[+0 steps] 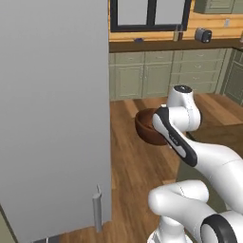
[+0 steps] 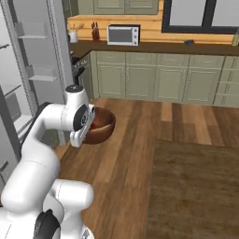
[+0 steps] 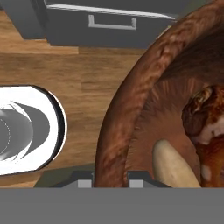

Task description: Pick the chicken drumstick and sweet potato from their plates and place them in the bowl. Then put the bowl in the fridge.

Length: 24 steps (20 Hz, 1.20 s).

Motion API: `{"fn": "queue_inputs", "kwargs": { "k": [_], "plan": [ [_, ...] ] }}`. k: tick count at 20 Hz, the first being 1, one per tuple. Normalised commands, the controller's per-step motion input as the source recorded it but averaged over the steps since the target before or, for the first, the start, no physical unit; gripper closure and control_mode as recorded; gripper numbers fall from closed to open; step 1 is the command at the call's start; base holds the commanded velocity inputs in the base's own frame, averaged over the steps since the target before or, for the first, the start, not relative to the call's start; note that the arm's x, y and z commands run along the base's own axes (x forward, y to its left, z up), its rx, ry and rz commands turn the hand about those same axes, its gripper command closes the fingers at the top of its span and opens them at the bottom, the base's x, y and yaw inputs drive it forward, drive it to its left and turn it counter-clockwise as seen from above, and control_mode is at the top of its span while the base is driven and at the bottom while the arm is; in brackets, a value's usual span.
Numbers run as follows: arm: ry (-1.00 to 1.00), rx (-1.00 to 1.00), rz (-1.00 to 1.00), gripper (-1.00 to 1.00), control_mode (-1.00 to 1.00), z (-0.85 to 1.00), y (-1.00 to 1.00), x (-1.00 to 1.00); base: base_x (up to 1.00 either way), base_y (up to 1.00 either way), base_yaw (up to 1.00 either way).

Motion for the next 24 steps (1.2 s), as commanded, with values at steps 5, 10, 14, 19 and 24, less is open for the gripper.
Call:
{"fn": "queue_inputs", "kwargs": {
  "k": [5,10,14,19,24],
  "plan": [
    [0.0,0.0,0.0,1.0,1.0,0.0,0.0,0.0,0.47,-0.3,0.0],
    [0.0,0.0,0.0,1.0,1.0,0.0,0.0,0.0,0.64,-0.08,0.0],
    [0.0,0.0,0.0,1.0,1.0,0.0,0.0,0.0,0.63,-0.09,0.0],
    [0.0,0.0,0.0,1.0,1.0,0.0,0.0,0.0,0.55,-0.21,0.05],
    [0.0,0.0,0.0,1.0,1.0,0.0,0.0,0.0,0.44,-0.29,0.12]
  ]
}}
